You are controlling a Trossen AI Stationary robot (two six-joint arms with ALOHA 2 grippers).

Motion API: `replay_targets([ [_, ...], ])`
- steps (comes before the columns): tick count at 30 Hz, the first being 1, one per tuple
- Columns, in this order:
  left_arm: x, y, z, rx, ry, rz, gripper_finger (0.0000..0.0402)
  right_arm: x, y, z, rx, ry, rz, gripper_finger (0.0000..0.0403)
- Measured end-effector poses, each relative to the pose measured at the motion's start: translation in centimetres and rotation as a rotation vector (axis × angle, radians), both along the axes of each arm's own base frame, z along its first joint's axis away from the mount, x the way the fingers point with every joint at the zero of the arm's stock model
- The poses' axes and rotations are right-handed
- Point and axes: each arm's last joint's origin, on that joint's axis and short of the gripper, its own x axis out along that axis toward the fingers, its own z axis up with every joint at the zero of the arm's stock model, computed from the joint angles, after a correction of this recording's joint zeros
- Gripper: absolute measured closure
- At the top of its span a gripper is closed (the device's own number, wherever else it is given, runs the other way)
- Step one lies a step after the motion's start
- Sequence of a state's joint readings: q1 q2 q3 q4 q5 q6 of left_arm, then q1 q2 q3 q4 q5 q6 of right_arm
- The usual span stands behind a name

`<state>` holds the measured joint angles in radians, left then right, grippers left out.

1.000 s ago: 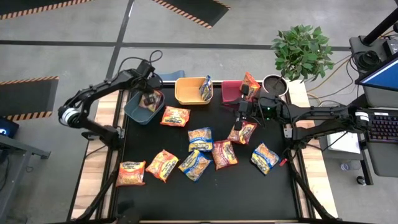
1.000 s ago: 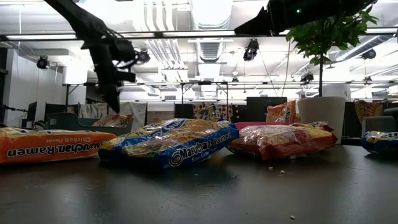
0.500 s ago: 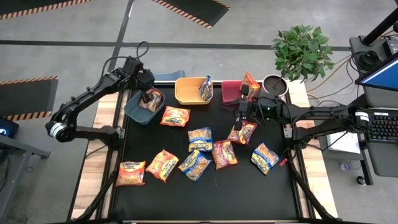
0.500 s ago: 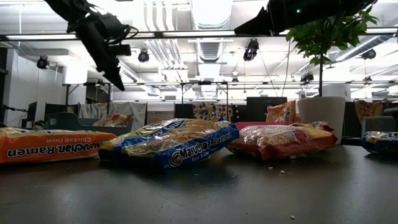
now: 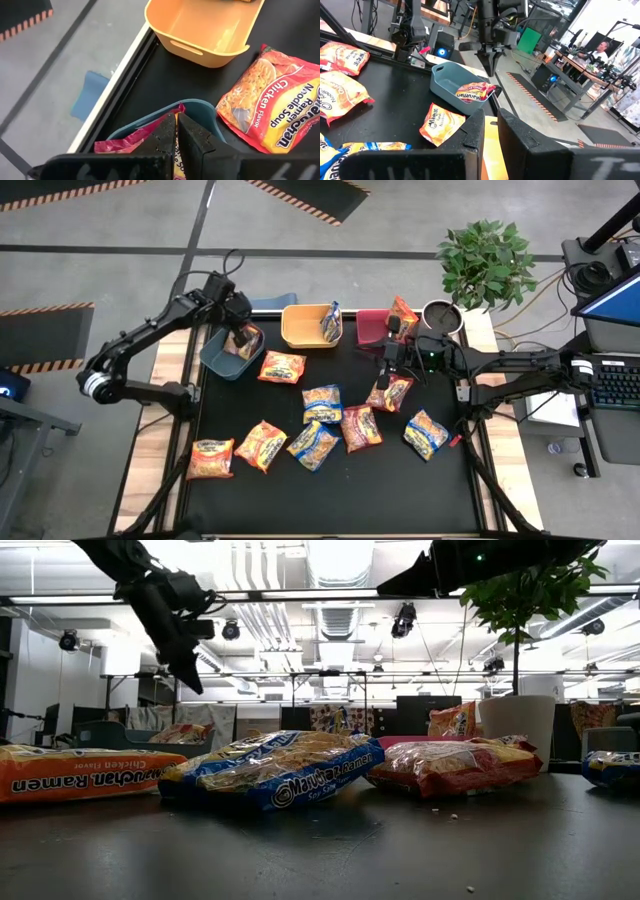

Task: Sort Maruchan noodles
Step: Put the red noodle into the blue bin

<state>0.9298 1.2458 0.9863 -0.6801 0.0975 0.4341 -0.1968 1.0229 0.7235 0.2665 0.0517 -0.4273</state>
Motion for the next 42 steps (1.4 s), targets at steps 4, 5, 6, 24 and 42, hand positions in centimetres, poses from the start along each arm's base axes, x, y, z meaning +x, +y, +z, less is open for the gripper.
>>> replay_targets([
  [4, 0.3, 0.4, -0.7, -0.043, 0.008, 0.027, 0.0402, 0.0, 0.0, 0.0, 0.000, 0.000, 0.000, 0.0360],
  [5, 0.3, 0.5, -0.9, -0.051, 0.013, 0.029, 0.0402, 0.0, 0.0, 0.0, 0.000, 0.000, 0.000, 0.0360],
  [6, 0.4, 0.5, -1.1, -0.061, 0.020, 0.030, 0.0402, 0.0, 0.0, 0.0, 0.000, 0.000, 0.000, 0.0360],
  [24, 1.2, 2.0, -4.0, -0.086, 0.176, -0.005, 0.0324, 0.0, 0.0, 0.0, 0.000, 0.001, 0.000, 0.0360],
  [42, 0.9, 2.3, -4.1, -0.022, 0.265, -0.019, 0.0248, 0.0, 0.0, -0.1, 0.001, 0.009, -0.001, 0.0360],
])
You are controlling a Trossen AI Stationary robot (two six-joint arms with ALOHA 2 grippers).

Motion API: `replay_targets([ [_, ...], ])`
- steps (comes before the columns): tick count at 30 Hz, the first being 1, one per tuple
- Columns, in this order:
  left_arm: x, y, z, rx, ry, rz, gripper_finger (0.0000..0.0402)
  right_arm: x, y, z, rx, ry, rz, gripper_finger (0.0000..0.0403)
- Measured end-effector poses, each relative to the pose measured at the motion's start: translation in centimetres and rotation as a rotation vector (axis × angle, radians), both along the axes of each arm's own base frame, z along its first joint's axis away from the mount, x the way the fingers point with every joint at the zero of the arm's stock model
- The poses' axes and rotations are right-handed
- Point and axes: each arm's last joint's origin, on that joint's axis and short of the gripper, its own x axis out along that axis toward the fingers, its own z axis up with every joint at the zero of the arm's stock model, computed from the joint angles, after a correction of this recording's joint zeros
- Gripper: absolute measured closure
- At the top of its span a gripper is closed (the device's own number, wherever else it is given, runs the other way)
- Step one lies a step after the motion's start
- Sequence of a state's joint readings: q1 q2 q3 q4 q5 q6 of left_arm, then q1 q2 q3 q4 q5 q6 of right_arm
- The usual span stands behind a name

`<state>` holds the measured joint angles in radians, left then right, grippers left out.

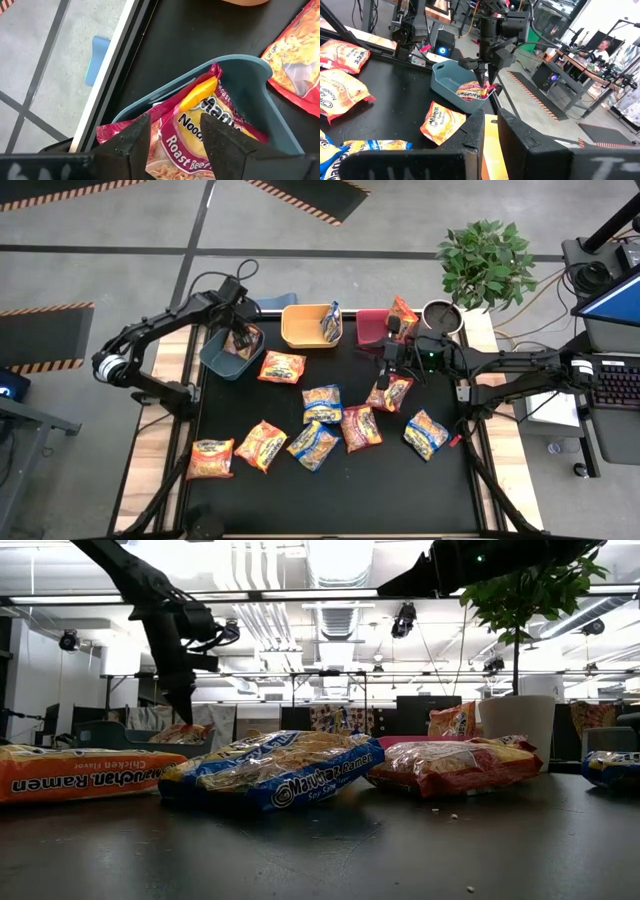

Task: Sort Maruchan noodles
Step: Put the red noodle into the blue bin

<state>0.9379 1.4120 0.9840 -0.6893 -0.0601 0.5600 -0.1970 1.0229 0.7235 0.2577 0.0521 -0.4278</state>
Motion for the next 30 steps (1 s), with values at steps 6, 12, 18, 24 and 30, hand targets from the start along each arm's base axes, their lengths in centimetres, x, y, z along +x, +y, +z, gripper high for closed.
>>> replay_targets([
  [6, -0.1, -0.1, -1.0, 0.006, -0.015, 0.017, 0.0249, 0.0, 0.0, 0.0, -0.001, 0.000, 0.000, 0.0360],
  [12, -0.1, 0.1, -1.4, 0.044, -0.015, 0.033, 0.0249, 0.0, 0.0, 0.0, -0.001, 0.000, 0.000, 0.0360],
  [18, -0.1, 0.1, -1.5, 0.054, -0.007, 0.039, 0.0254, 0.0, 0.0, 0.0, -0.002, 0.000, 0.000, 0.0360],
  [24, 0.0, 0.1, -2.3, 0.027, 0.014, 0.026, 0.0302, 0.0, 0.0, 0.0, -0.002, 0.000, 0.000, 0.0360],
  [30, 0.3, 0.6, -3.8, -0.019, 0.054, 0.014, 0.0392, 0.0, 0.0, 0.0, -0.003, 0.000, 0.000, 0.0360],
])
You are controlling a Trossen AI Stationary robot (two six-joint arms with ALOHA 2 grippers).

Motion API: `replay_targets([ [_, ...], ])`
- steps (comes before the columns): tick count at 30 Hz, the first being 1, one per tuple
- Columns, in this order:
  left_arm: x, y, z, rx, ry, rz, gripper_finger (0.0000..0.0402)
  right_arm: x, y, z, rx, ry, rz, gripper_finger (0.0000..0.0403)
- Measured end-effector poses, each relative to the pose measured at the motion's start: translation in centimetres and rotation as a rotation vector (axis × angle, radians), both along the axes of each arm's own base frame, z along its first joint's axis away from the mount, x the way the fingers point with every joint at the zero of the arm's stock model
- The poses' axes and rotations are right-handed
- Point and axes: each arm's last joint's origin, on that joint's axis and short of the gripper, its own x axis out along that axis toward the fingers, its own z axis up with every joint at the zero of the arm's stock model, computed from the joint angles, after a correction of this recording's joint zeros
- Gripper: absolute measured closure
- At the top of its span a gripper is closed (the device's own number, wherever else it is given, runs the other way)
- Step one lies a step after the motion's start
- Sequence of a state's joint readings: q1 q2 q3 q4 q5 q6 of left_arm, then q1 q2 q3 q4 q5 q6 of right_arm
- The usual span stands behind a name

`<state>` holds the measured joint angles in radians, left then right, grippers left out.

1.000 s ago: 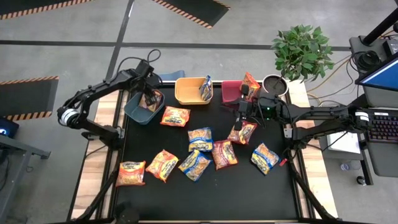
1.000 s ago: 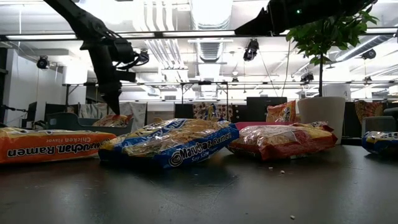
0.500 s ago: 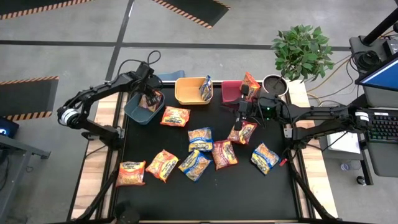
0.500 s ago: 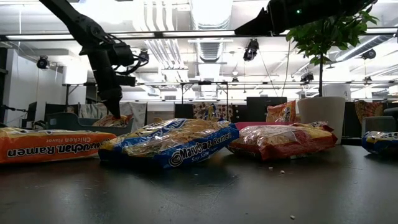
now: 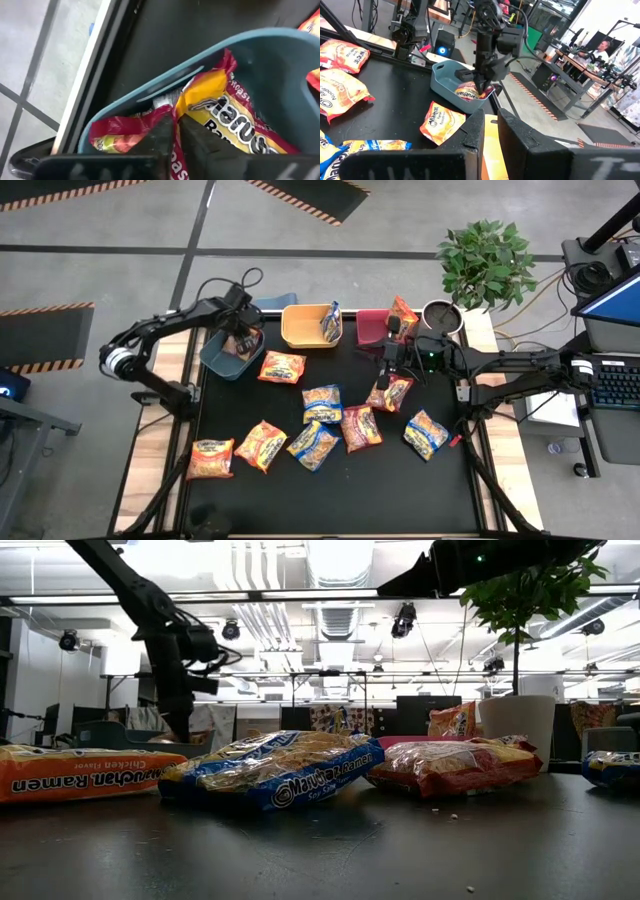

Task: Sort Maruchan noodles
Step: Put the red noodle into the blue bin

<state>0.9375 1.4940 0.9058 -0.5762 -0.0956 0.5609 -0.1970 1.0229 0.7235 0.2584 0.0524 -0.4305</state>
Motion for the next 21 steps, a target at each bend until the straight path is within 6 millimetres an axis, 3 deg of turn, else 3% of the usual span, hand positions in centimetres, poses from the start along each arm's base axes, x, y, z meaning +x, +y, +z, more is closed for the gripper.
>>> replay_targets([
  [9, 0.1, -0.1, 1.1, 0.016, -0.052, -0.028, 0.0401, 0.0, 0.0, 0.0, -0.007, 0.002, 0.001, 0.0360],
  [21, -0.4, -1.3, 5.9, 0.187, -0.274, -0.098, 0.0401, 0.0, 0.0, 0.0, -0.009, 0.002, 0.001, 0.0360],
])
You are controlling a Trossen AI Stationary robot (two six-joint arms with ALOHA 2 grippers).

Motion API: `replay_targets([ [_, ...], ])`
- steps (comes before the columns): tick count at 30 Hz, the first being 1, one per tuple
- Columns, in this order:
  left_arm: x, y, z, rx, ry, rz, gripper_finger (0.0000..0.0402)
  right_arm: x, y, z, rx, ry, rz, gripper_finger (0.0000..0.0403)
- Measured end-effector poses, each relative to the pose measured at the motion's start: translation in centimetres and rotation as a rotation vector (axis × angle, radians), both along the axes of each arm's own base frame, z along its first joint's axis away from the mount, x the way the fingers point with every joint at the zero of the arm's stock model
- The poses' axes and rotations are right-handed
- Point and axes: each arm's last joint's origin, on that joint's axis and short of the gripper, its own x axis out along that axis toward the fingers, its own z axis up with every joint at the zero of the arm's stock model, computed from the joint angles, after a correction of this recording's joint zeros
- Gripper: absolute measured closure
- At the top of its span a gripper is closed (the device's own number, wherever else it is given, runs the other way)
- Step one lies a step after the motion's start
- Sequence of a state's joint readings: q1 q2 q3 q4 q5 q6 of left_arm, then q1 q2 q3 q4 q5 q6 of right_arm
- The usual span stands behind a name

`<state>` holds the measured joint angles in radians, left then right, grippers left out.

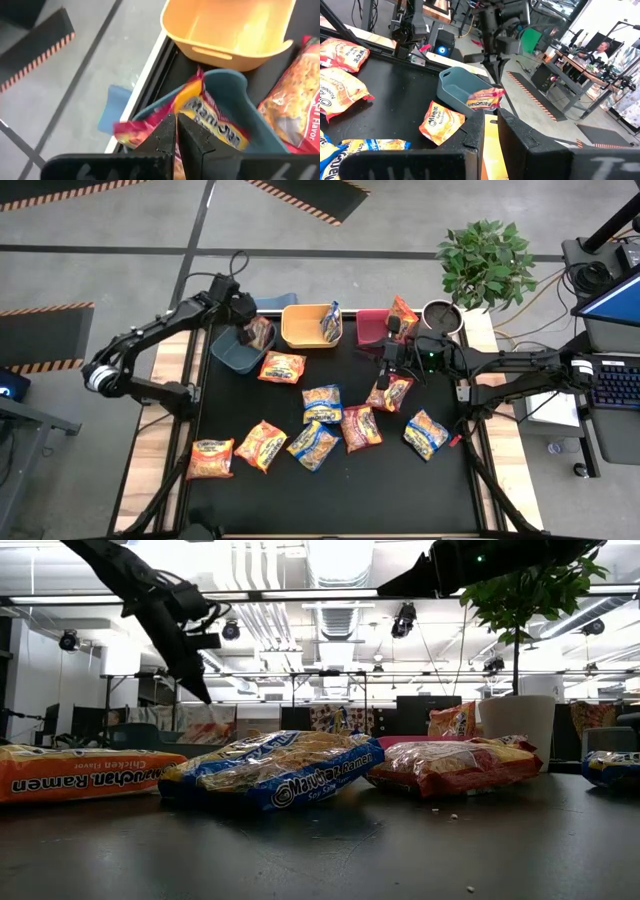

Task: Sort Maruchan noodles
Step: Put the red noodle into the blue bin, then put the blue noodle pack into the yellow bin

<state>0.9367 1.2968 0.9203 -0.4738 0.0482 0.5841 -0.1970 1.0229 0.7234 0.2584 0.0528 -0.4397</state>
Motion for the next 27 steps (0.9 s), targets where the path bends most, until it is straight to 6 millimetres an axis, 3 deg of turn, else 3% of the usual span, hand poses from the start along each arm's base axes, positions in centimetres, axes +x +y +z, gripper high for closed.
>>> replay_targets([
  [8, 0.2, -0.2, 0.2, -0.034, -0.069, -0.003, 0.0401, 0.0, 0.0, 0.0, 0.000, 0.000, 0.001, 0.0360],
  [14, 1.3, -1.4, 0.6, -0.210, -0.257, -0.057, 0.0401, 0.0, 0.0, 0.0, 0.001, -0.001, 0.000, 0.0360],
  [19, 3.9, -4.0, 0.9, -0.279, -0.307, -0.133, 0.0401, 0.0, 0.0, 0.0, 0.038, -0.010, -0.004, 0.0360],
  [27, 8.2, -10.4, 1.0, -0.304, -0.266, -0.342, 0.0401, -0.1, 0.0, -0.5, 0.243, -0.008, -0.035, 0.0360],
])
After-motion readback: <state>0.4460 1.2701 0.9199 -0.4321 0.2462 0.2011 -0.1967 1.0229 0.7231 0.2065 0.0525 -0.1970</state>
